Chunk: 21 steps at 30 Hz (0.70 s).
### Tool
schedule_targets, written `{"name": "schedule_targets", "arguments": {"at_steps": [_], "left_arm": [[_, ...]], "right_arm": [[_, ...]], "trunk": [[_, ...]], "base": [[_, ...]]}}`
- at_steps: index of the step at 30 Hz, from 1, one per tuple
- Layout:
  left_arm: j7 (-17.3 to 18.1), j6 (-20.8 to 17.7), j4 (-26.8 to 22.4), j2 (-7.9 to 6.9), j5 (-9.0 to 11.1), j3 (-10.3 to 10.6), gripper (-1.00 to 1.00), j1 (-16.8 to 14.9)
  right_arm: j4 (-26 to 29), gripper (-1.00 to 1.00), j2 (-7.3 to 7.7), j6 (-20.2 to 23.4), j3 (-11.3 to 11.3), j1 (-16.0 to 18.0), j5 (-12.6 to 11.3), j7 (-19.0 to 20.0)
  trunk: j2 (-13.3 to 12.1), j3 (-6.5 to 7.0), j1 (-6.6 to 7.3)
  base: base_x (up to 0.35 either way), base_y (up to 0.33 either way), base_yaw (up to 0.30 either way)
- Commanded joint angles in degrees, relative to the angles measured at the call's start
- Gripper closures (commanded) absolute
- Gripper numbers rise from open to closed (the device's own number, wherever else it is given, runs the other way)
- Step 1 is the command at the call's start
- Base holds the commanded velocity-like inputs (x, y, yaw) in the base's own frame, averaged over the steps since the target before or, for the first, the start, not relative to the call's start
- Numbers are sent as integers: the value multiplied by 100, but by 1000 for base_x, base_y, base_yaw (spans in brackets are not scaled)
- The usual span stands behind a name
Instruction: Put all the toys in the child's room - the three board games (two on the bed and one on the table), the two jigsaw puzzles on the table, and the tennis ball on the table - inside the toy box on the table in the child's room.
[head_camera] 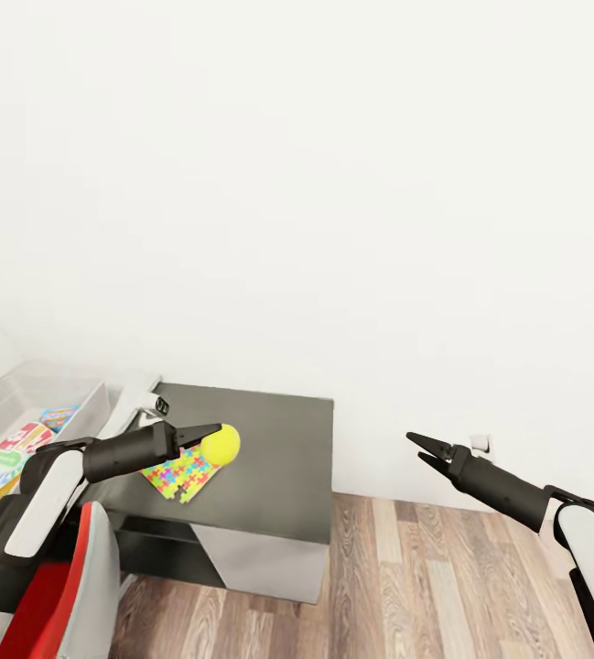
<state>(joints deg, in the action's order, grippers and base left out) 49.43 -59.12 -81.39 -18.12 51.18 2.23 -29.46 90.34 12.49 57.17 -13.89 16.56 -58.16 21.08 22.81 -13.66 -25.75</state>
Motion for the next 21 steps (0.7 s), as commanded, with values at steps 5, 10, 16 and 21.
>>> {"name": "schedule_targets", "arguments": {"at_steps": [5, 10, 16, 21], "left_arm": [[7, -4, 0, 11, -18, 12, 100, -7], [6, -7, 0, -4, -20, 7, 100, -7], [4, -4, 0, -9, -33, 6, 100, -7], [-2, -3, 0, -1, -46, 6, 100, -7]], "right_arm": [[-18, -100, 7, 22, -9, 5, 51, 55], [-24, -100, 7, 22, -9, 5, 51, 55], [-65, -100, 12, 22, -12, 5, 47, 55], [-92, -100, 16, 22, -17, 5, 43, 60]], "trunk": [[11, 34, -4], [11, 78, -4], [11, 131, -4], [11, 176, -4]], "base": [[13, -81, 156], [2, -11, 156], [0, -2, 156], [0, -8, 156]]}}
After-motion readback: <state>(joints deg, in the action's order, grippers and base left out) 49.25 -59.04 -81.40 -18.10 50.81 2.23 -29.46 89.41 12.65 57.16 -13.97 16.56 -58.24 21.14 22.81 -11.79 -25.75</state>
